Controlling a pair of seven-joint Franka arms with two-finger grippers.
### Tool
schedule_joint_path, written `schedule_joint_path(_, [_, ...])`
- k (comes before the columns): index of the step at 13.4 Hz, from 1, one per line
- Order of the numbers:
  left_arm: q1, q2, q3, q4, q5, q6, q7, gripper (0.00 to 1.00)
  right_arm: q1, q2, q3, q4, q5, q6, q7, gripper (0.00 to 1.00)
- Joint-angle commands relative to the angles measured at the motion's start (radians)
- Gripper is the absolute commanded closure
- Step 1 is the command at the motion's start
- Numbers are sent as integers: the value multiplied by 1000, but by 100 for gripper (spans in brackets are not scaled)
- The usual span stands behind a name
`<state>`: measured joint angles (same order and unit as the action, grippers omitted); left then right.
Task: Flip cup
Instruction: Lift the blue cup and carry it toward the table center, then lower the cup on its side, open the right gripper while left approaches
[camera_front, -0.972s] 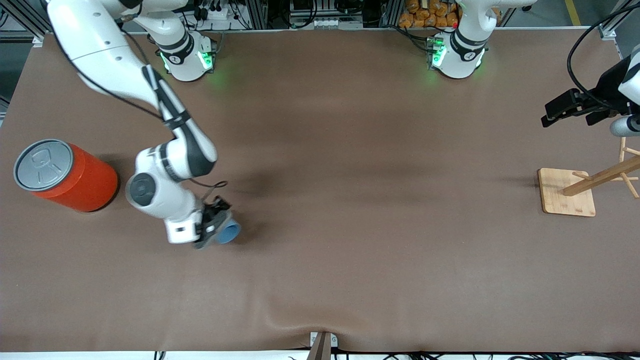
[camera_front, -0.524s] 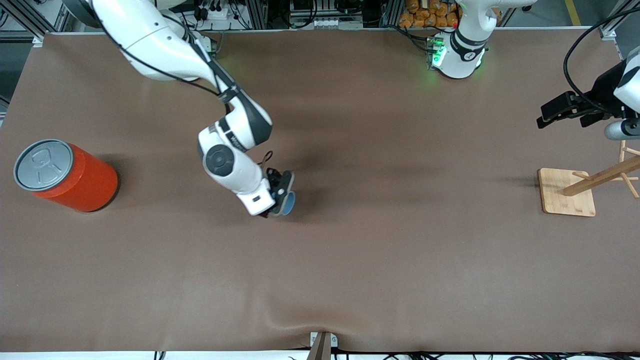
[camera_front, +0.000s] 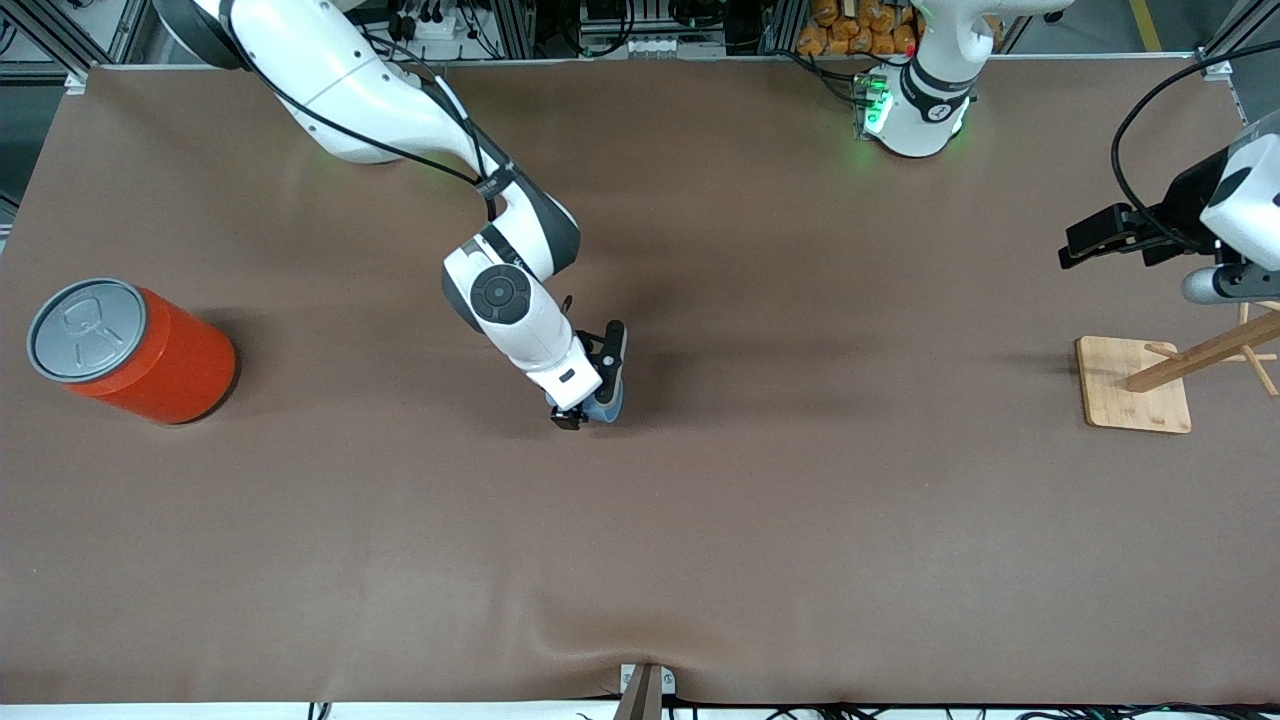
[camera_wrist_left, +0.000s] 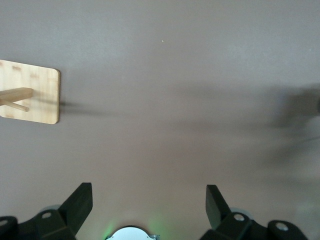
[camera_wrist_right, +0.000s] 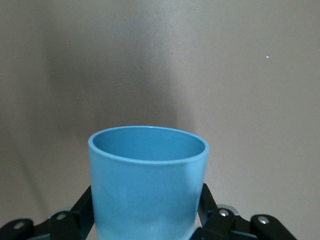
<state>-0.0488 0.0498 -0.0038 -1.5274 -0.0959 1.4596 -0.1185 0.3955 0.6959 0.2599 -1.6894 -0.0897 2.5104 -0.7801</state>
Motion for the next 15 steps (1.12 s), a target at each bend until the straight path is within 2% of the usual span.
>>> schedule_joint_path(1, [26,16,-4,-5,-36,-12,17,0,11,24,-5,30,-18,16,-21,0])
schedule_joint_path(6, [26,51,-4,-7,-67,-12,17,0,-32,-22,2,37,5,-43,-2,0])
schedule_joint_path(9, [26,100,-5,1,-138,-12,16,0,-64,-79,-1,79,125,-155,13,0])
schedule_joint_path(10, [24,125,-5,3,-177,-7,17,0,-78,-104,-2,88,151,-210,28,0])
schedule_joint_path(13, [0,211,-15,9,-269,7,36,0,-144,-217,-11,88,140,-338,160,0])
schedule_joint_path(15, [-29,261,-19,10,-332,72,37,0,-197,-289,-18,88,139,-389,200,0])
